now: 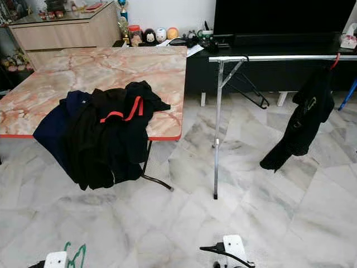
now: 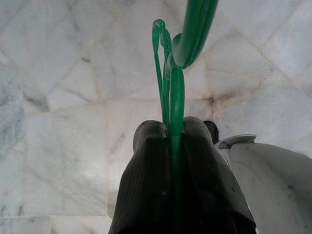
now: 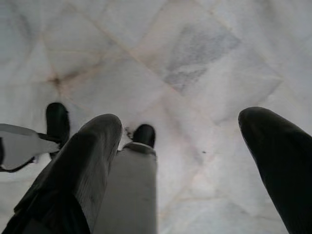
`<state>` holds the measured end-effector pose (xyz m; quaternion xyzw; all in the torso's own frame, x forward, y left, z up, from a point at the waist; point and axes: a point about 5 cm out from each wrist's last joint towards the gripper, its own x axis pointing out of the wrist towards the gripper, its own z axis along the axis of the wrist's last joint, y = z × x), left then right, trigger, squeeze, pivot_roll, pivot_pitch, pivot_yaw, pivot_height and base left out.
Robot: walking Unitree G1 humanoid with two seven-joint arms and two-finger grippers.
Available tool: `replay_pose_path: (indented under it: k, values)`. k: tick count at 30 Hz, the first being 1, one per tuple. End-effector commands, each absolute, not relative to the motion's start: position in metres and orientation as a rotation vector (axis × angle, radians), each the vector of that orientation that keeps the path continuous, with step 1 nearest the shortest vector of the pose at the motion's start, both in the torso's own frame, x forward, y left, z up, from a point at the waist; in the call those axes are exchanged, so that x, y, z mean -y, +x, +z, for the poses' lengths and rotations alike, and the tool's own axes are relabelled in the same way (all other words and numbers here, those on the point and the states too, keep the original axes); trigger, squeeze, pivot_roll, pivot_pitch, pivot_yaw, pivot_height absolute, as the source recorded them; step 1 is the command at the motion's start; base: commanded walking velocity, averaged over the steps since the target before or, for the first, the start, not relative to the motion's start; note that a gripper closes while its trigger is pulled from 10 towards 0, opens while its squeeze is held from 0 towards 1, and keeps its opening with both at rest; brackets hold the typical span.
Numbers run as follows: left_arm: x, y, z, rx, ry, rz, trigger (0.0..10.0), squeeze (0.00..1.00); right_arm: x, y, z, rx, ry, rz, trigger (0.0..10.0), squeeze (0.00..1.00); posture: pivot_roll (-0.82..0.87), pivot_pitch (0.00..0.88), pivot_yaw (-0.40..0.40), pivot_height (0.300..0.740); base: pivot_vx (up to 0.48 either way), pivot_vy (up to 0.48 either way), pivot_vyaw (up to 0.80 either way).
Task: Hang hanger
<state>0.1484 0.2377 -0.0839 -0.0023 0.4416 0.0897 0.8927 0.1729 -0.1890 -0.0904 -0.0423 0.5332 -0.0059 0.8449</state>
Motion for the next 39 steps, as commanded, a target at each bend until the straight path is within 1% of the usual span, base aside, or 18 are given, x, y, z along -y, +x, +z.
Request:
replay_pose_path:
  k: [1, 6, 9, 19, 31, 34, 39]
  values:
    - [-0.241, 0.145, -0.085, -0.925, 0.016, 0.202, 10.0, 0.00, 0.186, 0.176, -0.089, -1.113, -0.070, -0.018, 10.0, 0.00, -0.02, 0.000, 0.063, 0.740, 0.000, 0.000, 0.00]
    - [-0.239, 0.145, -0.087, -0.935, 0.024, 0.196, 10.0, 0.00, 0.180, 0.179, -0.089, -1.106, -0.062, 0.002, 10.0, 0.00, -0.02, 0.000, 0.059, 0.740, 0.000, 0.000, 0.00]
    - [-0.236, 0.142, -0.088, -0.947, 0.021, 0.199, 10.0, 0.00, 0.182, 0.172, -0.092, -1.109, -0.076, 0.005, 10.0, 0.00, -0.03, 0.000, 0.064, 0.740, 0.000, -0.384, 0.00]
    - [-0.234, 0.141, -0.090, -0.957, 0.019, 0.191, 10.0, 0.00, 0.178, 0.170, -0.093, -1.109, -0.085, 0.037, 10.0, 0.00, -0.04, 0.000, 0.066, 0.740, 0.000, -0.390, 0.00]
    - [-0.231, 0.142, -0.091, -0.959, 0.004, 0.191, 10.0, 0.00, 0.178, 0.175, -0.090, -1.098, -0.101, 0.055, 10.0, 0.00, -0.04, 0.000, 0.066, 0.740, 0.000, -0.406, 0.00]
    - [-0.228, 0.140, -0.092, -0.964, -0.001, 0.185, 10.0, 0.00, 0.176, 0.174, -0.091, -1.103, -0.161, 0.108, 10.0, 0.00, -0.04, 0.000, 0.064, 0.740, 0.000, -0.409, 0.00]
    - [-0.226, 0.137, -0.094, -0.971, -0.009, 0.188, 10.0, 0.00, 0.176, 0.173, -0.091, -1.102, -0.133, 0.089, 10.0, 0.00, -0.04, 0.000, 0.062, 0.740, 0.000, -0.411, 0.00]
